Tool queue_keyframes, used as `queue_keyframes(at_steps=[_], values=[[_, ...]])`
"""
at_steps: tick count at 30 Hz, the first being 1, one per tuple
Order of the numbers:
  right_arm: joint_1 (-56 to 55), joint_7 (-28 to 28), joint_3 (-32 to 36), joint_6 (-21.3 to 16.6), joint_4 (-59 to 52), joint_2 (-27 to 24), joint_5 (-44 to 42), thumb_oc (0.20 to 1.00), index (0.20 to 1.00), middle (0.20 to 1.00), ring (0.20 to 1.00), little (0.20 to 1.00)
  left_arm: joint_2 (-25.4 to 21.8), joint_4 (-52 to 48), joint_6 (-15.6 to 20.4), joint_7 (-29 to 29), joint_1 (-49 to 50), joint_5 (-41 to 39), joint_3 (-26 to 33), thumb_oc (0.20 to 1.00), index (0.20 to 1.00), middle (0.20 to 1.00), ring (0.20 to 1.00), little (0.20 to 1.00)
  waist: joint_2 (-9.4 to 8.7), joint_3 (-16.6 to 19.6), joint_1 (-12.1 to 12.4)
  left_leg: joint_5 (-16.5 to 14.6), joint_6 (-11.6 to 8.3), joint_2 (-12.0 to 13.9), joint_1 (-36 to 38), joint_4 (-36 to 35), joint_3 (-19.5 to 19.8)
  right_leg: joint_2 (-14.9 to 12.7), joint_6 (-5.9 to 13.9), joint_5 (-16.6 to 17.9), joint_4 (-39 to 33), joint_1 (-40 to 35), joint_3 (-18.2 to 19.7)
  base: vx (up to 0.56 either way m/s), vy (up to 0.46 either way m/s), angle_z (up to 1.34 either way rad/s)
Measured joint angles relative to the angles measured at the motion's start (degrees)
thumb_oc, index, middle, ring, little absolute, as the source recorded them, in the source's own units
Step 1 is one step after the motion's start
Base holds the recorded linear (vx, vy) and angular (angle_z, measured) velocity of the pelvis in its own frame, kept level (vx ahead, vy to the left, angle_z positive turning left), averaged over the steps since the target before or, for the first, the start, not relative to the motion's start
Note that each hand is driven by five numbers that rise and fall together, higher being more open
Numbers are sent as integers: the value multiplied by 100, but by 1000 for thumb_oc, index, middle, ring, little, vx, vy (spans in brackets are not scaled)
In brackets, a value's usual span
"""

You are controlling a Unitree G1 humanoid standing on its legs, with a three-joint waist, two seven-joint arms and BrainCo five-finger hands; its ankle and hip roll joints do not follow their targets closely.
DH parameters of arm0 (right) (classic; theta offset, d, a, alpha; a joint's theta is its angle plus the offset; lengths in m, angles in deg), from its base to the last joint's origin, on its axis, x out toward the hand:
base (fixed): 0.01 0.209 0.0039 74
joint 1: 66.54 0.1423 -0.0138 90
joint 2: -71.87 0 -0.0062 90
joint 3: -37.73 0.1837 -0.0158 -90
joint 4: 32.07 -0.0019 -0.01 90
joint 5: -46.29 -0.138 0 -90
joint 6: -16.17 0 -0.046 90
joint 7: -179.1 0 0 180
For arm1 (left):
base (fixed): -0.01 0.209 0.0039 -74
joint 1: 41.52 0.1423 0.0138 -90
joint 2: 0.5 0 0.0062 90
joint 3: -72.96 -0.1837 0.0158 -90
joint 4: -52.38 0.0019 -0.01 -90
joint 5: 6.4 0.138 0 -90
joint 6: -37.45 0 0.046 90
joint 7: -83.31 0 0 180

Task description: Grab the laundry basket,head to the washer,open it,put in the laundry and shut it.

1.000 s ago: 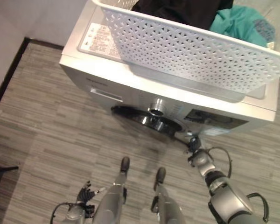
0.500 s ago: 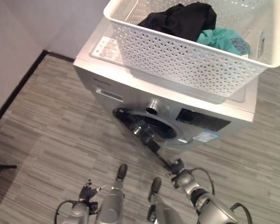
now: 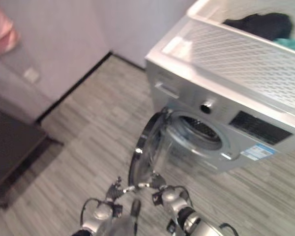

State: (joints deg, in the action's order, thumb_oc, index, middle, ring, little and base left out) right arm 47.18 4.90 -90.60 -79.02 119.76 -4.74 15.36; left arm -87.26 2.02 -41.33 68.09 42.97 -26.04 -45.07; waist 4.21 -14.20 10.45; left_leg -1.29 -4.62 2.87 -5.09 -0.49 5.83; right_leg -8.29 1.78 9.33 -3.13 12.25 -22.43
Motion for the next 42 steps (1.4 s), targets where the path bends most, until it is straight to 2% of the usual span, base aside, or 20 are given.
queue_keyframes(at_steps=[4,6,8,9,11,12,13,15,18,19,22,25,27,28,29,33,34,35,41,42], values=[[-38,-43,474,-9,234,24,378,1000,1000,1000,1000,1000,-1785,-3118,-51,233,580,89,193,1000,1000,1000,1000,1000,31,-18,185,115,164,-266,2,-60,-100,-239,114,83,-35,30,197,12,13,1],[-174,-60,575,38,391,-103,540,1000,1000,1000,1000,1000,-2070,-3618,76,332,456,231,629,1000,1000,1000,1000,1000,76,-8,204,113,172,-352,68,-57,-105,-317,164,221,-76,-32,278,76,-6,3],[-327,-116,912,35,635,-141,852,1000,1000,1000,1000,1000,-2932,-5128,0,618,577,305,968,1000,1000,1000,1000,1000,32,-5,220,98,189,-355,116,-97,-186,-298,195,326,-156,-56,358,84,-29,-12],[-398,-107,972,53,755,-235,939,1000,1000,1000,1000,1000,-3189,-5618,80,740,518,398,1093,1000,1000,1000,1000,1000,56,-13,222,98,189,-352,133,-99,-191,-291,191,348,-183,-88,356,124,-52,-13],[-606,-133,1077,175,988,-478,1195,1000,1000,1000,1000,1000,-2933,-6159,244,1176,321,189,1342,1000,1000,1000,1000,1000,125,-6,173,97,187,-320,354,-205,-239,-241,197,365,-185,-245,402,146,-24,-24],[-670,-228,1310,264,1046,-809,1384,1000,1000,1000,1000,1000,-2406,-5725,92,1936,-358,-823,511,1000,1000,1000,1000,1000,85,34,-156,17,146,-195,603,-278,-348,-104,194,285,-188,-392,502,119,37,-28],[-687,-234,1314,265,1037,-847,1385,1000,1000,1000,1000,1000,-2362,-5561,25,2068,-437,-967,338,1000,1000,1000,1000,1000,67,37,-288,1,141,-182,600,-294,-349,-45,194,277,-189,-365,505,111,59,-36],[-693,-359,1467,263,1091,-949,1506,1000,1000,1000,1000,1000,-2062,-4383,-216,2493,-1154,-1420,-920,1000,1000,1000,1000,1000,-11,110,-446,-11,151,-149,652,-390,-568,50,197,276,-187,-226,801,48,46,-48],[-620,-429,1544,253,1109,-978,1645,1000,1000,1000,1000,1000,-1477,-2771,-613,2939,-1811,-1830,-1949,1000,1000,1000,1000,1000,-123,166,-958,-28,153,-138,626,-441,-765,53,210,252,-203,-88,949,13,44,-43],[-548,-471,1542,283,1134,-1033,1751,1000,1000,1000,1000,1000,-1231,-2169,-908,3168,-2070,-2123,-2294,1000,1000,1000,1000,1000,-224,209,-1294,-25,155,-143,572,-464,-891,87,183,298,-187,49,1085,-10,61,-38],[-537,-510,1556,279,1112,-1364,1889,1000,1000,1000,1000,1000,-1177,-1311,-1280,3859,-2957,-2487,-3159,1000,1000,1000,1000,1000,-289,244,-1682,-31,164,-125,399,-469,-1032,128,122,373,-187,295,1215,-46,21,-35],[-579,-485,1567,303,1112,-1715,1872,1000,1000,1000,1000,1000,-1132,-832,-1180,3943,-3235,-2389,-3093,1000,1000,1000,1000,1000,-286,245,-1762,-32,160,-65,251,-471,-1104,210,72,420,-185,479,1267,-38,0,-11],[-541,-483,1567,291,1096,-1809,1828,1000,1000,1000,1000,1000,-812,328,-1075,3928,-3565,-1802,-3096,1000,1000,1000,1000,1000,-299,248,-1761,-15,135,-30,111,-471,-1086,238,64,424,-186,609,1256,-33,4,1],[-505,-484,1565,270,994,-1834,1818,1000,1000,1000,1000,1000,-365,1751,-1015,3788,-3733,-980,-2705,1000,1000,1000,1000,1000,-320,240,-1806,-1,114,-19,-12,-472,-1105,252,67,422,-185,743,1271,-38,5,-6],[-460,-490,1562,263,948,-1826,1813,1000,1000,1000,1000,1000,-199,2378,-1006,3698,-3787,-547,-2452,1000,1000,1000,1000,1000,-342,225,-1856,4,107,-15,-56,-472,-1111,259,67,422,-185,795,1279,-43,-2,-7],[-315,-489,1564,238,870,-1733,1581,1000,1000,1000,1000,1000,-82,4032,-951,3058,-4024,1402,-1594,1000,1000,1000,1000,1000,-548,88,-1974,25,73,35,-114,-471,-1130,320,-3,455,-186,865,1286,-59,-31,-3],[-257,-476,1565,233,883,-1674,1558,1000,1000,1000,1000,1000,-173,4373,-1069,2775,-4210,1789,-1417,1000,1000,1000,1000,1000,-666,16,-1978,41,50,51,-128,-472,-1121,340,-13,458,-186,875,1281,-88,-61,2],[-217,-453,1566,202,809,-1576,1382,1000,1000,1000,1000,1000,-618,4462,-1024,2574,-4513,2226,-1135,1000,1000,1000,1000,1000,-880,-73,-1992,75,2,80,-244,-471,-1109,373,-38,465,-187,989,1282,-72,-53,7],[-427,-324,1559,-22,-325,-1435,1065,1000,1000,1000,1000,1000,-1091,4461,-1036,2087,-4971,2250,-228,1000,1000,1000,1000,1000,-1173,-275,-2116,135,-94,159,-514,-471,-1140,451,-110,521,-186,1276,1293,-48,-46,-3],[-436,-301,1531,-69,-541,-1446,1027,1000,1000,1000,1000,1000,-1239,4368,-1066,1712,-5227,2243,-414,1000,1000,1000,1000,1000,-1197,-451,-2109,177,-139,175,-664,-464,-1084,453,-153,554,-184,1393,1235,-29,-63,13]])
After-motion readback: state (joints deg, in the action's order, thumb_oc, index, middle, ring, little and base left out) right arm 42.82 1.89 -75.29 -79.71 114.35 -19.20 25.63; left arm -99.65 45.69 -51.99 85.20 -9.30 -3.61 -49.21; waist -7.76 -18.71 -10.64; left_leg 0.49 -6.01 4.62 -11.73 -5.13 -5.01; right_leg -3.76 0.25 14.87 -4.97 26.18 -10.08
